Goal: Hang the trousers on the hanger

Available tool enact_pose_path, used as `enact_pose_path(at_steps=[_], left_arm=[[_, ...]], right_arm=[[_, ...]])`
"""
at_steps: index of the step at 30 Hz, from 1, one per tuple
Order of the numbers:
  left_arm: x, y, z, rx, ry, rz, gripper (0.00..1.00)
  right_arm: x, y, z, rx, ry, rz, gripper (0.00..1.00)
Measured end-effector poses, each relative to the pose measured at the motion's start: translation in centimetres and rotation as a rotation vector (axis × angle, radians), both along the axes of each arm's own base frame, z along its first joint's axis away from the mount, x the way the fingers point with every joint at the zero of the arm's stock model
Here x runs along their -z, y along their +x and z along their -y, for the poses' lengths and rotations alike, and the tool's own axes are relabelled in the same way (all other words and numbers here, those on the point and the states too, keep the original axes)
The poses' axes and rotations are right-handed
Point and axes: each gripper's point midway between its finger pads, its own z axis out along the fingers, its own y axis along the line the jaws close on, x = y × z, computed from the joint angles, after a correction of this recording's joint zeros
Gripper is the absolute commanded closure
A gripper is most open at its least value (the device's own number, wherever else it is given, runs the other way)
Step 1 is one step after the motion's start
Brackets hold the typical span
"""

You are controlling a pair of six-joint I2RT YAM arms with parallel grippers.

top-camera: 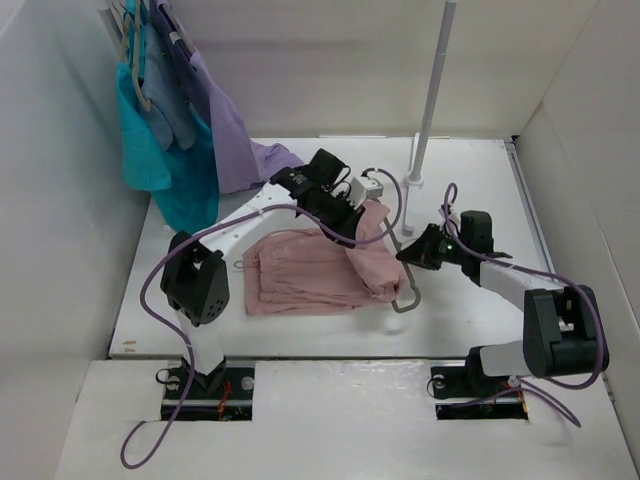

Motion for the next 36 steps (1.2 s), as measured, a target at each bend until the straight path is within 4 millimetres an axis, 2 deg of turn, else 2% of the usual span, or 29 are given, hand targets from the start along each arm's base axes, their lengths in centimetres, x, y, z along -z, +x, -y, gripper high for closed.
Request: enact_pose_path(at_steps=[4,10,12,14,19,22,24,27,32,36], left_arm=[[-1.0,-0.9,-0.1,0.024,-0.006,-0.045,1.0],[-7.6,-1.3,2.3,0.077,-0.114,-0.005,1.0],[-8.8,-1.6,2.3,0.085,-0.132,-0.004,1.0],[-9.0,-1.6,1.8,0.082,-0.137,-0.023,1.0],[-8.5,-0.1,-1.5,0.018,-0.108,-0.076,1.0],[-7.9,1.0,-3.3,-0.029,-0.098,-0.088,1.0],[-7.1,1.1,-4.5,-0.049,-0.083,-0.097,1.0],[-4.8,0.5,-7.4,-0.095,-0.046,-0.133,1.0],[-0.4,2.0,-12.5,-0.222,0.015,-0.152,1.0],[3.6,1.8,-14.4,-0.256,0.073,-0.16,1.0]], right_arm=[[0.9,-0.4,-1.5,-0.026,-0.033,-0.017,1.0],[1.2,0.5,-3.8,-0.047,-0.087,-0.011,1.0],[1.1,1.1,-3.9,-0.037,-0.095,-0.003,1.0],[1.6,1.5,-3.6,-0.016,-0.113,-0.004,1.0],[3.0,1.9,-2.3,0.03,-0.148,-0.045,1.0],[3.1,2.2,-1.6,0.051,-0.161,-0.045,1.0],[2.8,2.2,-1.3,0.058,-0.182,-0.043,1.0],[1.4,2.2,-0.7,0.069,-0.23,-0.021,1.0],[-2.0,2.2,0.2,0.091,-0.296,0.056,1.0],[-4.2,1.6,0.4,0.075,-0.322,0.098,1.0]])
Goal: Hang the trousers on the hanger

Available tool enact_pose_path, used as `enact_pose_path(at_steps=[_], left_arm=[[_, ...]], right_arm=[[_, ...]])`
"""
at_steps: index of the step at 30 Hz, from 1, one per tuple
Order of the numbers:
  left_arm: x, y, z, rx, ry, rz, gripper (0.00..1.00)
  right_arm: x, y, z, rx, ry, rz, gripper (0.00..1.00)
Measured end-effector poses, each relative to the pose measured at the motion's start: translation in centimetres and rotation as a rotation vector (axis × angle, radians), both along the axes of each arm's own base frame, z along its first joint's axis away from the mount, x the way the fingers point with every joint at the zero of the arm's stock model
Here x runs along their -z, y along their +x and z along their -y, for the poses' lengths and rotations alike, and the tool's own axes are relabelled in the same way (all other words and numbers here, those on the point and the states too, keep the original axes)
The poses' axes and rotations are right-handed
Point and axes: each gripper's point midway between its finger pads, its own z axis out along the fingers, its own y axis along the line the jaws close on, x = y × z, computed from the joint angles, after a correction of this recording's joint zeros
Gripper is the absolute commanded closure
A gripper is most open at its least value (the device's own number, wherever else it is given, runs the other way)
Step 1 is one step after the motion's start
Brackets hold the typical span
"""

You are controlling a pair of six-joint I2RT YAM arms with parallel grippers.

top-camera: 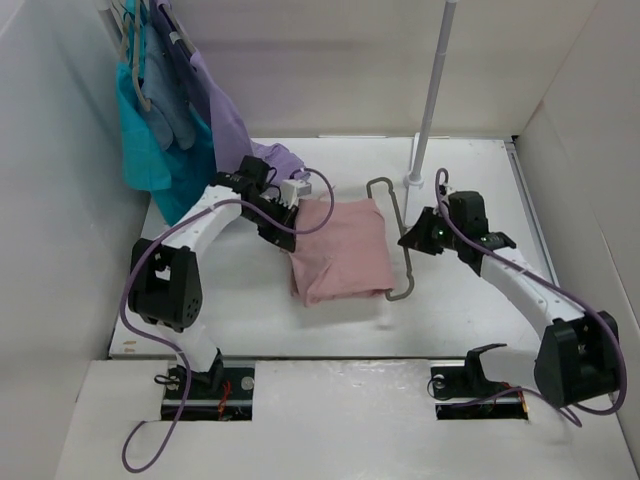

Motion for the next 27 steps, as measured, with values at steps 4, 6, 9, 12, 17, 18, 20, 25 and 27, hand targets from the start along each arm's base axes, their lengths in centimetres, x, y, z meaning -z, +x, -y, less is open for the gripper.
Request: enact_pose_path(at_steps=[4,6,9,12,17,18,20,25,27], left_arm=[[2.7,-0.6,-0.3,0.01,0.037,0.01,1.0],[3.9,-0.7,-0.1,0.018,0.056,0.027,1.0],[5.4,-0.6,0.1,0.026,0.096,0.066,0.89],[7.2,0.1,-1.6,-0.001,0.206,0.109,0.53],[8.7,0.5,-3.7,-0.011,0.32,0.125,0.4],[8.4,0.6,-3.8,-0.003,0.326,0.143,0.4],[6.7,0.8,-4.1,0.015,0.328,0.206,0.4],[-4.6,2.5,-2.8,0.04,0.256,0.571,0.33],[-11.6,3.0,0.4,0.082,0.179,0.793,0.24]], right_arm=[[-0.8,-0.7,0.1,-0.027,-0.024,0.0,1.0],[-1.4,-1.0,0.1,-0.045,-0.033,0.01,1.0],[-3.1,-1.4,-0.4,-0.087,-0.052,0.048,1.0],[-5.6,-1.3,-0.2,-0.123,-0.088,0.123,1.0],[-9.4,-1.6,0.0,-0.178,-0.154,0.237,1.0],[-9.8,-1.8,-0.2,-0.194,-0.159,0.248,1.0],[-10.2,-2.2,-0.7,-0.224,-0.167,0.258,1.0],[-10.5,-3.4,-2.0,-0.304,-0.19,0.268,1.0],[-11.0,-3.9,-2.6,-0.34,-0.191,0.278,1.0]])
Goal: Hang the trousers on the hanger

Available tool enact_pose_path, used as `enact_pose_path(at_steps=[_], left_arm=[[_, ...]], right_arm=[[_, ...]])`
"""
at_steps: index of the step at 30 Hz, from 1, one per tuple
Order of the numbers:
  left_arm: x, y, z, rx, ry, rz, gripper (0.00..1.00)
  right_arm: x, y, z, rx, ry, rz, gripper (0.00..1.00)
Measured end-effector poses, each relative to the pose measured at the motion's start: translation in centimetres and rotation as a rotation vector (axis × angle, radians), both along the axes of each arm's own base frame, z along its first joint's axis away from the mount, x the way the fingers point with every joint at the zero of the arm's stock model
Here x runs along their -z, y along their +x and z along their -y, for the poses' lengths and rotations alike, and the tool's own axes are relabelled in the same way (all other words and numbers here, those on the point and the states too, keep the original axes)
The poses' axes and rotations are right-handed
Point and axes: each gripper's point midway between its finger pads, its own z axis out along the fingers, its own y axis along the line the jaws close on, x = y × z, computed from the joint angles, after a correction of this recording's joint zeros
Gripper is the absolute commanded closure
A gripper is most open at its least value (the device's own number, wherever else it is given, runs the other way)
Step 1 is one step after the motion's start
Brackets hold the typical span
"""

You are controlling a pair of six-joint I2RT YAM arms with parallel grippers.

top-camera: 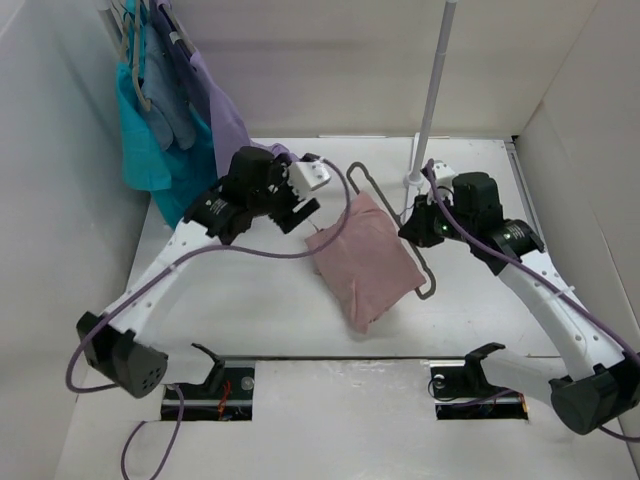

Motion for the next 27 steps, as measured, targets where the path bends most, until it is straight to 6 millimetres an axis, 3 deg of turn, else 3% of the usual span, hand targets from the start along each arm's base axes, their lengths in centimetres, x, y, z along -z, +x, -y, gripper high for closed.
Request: enact_pose_path(at_steps=[2,4,5,8,13,17,21,22,27], left_arm=[[-6.1,-0.9,3.7,0.113,-0.067,0.193,0.1],[-11.0,-3.4,7.7,0.261,-0.123,0.387,0.07],[-11.5,-3.9,8.7,0.294,-0.113,0.446,0.06],[-10.2,-4.5,10.7,0.375,-0.031,0.551,0.06],[-4.7,-4.0,13.3,0.492,0.15,0.552,0.06],[-4.0,-3.3,13.7,0.502,0.198,0.577,0.06],[-4.5,-3.1,13.9,0.504,0.217,0.616,0.25],[-4.5,-3.0,13.9,0.503,0.226,0.621,0.42],[-3.3,-2.5,13.4,0.505,0.291,0.627,0.84]], right_arm=[[-0.6,-0.6,-0.8,-0.045,0.002,0.008,1.0],[-1.5,-1.3,-1.9,-0.104,0.016,0.019,1.0],[-1.6,-1.6,-2.2,-0.122,0.019,0.021,1.0],[-1.7,-2.3,-3.0,-0.17,0.026,0.021,1.0],[-1.9,-3.4,-4.3,-0.24,0.046,0.017,1.0],[-2.3,-4.1,-5.1,-0.28,0.066,0.023,1.0],[-2.8,-4.8,-5.7,-0.309,0.086,0.034,1.0],[-2.9,-4.8,-5.7,-0.311,0.09,0.035,1.0],[-3.3,-4.9,-5.8,-0.306,0.114,0.064,1.0]])
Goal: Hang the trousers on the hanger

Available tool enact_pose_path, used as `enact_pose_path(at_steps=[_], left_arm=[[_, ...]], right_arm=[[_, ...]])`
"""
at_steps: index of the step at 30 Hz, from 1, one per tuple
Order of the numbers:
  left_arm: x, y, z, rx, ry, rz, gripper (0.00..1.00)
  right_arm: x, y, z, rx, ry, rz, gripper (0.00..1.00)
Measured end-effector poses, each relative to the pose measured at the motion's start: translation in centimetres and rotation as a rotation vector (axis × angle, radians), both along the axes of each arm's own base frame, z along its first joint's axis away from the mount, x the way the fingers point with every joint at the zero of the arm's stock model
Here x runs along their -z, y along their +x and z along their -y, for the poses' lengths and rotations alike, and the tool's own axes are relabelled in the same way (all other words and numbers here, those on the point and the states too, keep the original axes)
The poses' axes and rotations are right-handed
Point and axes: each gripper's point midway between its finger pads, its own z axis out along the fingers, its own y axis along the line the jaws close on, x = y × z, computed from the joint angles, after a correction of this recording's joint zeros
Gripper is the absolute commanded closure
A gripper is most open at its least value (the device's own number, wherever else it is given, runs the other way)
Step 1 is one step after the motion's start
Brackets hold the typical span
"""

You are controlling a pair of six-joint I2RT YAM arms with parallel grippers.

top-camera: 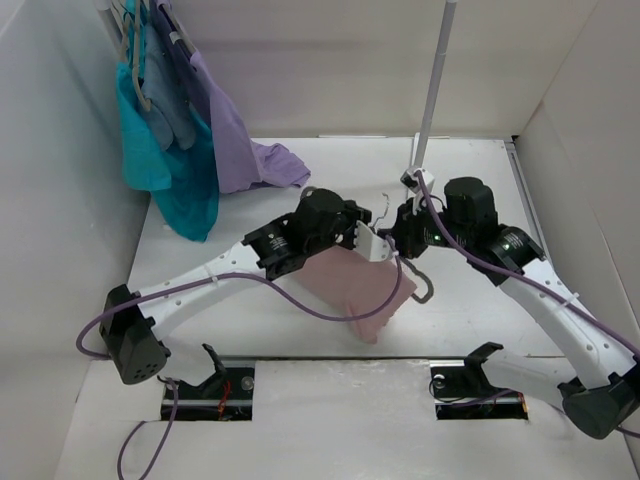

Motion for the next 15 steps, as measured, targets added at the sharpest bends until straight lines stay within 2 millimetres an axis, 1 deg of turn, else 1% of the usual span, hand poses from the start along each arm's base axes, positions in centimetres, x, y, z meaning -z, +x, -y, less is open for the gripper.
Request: enact_pose_path(at_steps=[1,2,3,4,6,10,11,12,14,15], left_arm=[[0.8,-0.1,-0.5,-0.002,0.043,-0.001,0.94],[1.4,-0.2,-0.6,-0.001,0.056,-0.008,0.95],[2.2,-0.4,-0.8,0.005,0.089,-0.015,1.0],[2.9,-0.5,-0.9,0.008,0.103,-0.023,1.0],[3.2,-0.7,-0.9,0.006,0.1,-0.031,1.0],[3.0,-0.5,-1.0,-0.008,0.097,-0.02,1.0],[3.0,-0.4,-1.0,-0.012,0.098,-0.018,1.0],[2.9,-0.4,-1.1,-0.014,0.099,-0.015,1.0],[2.8,-0.4,-1.2,-0.015,0.101,-0.01,1.0],[2.7,-0.3,-1.1,-0.015,0.098,-0.004,1.0]], right_arm=[[-0.3,0.2,0.0,0.006,0.008,0.015,1.0],[-0.6,0.5,0.1,0.013,0.017,0.033,1.0],[-1.0,0.7,0.1,0.02,0.026,0.053,1.0],[-1.3,0.9,0.0,0.023,0.034,0.067,1.0],[-1.0,0.8,0.1,0.024,0.038,0.068,1.0],[-1.0,0.9,-0.1,0.028,0.051,0.072,1.0],[-1.0,1.0,-0.1,0.028,0.054,0.075,0.98],[-1.1,1.1,-0.1,0.03,0.057,0.078,0.86],[-1.1,1.1,-0.2,0.038,0.065,0.072,0.6],[-1.2,1.1,-0.2,0.04,0.069,0.065,0.55]])
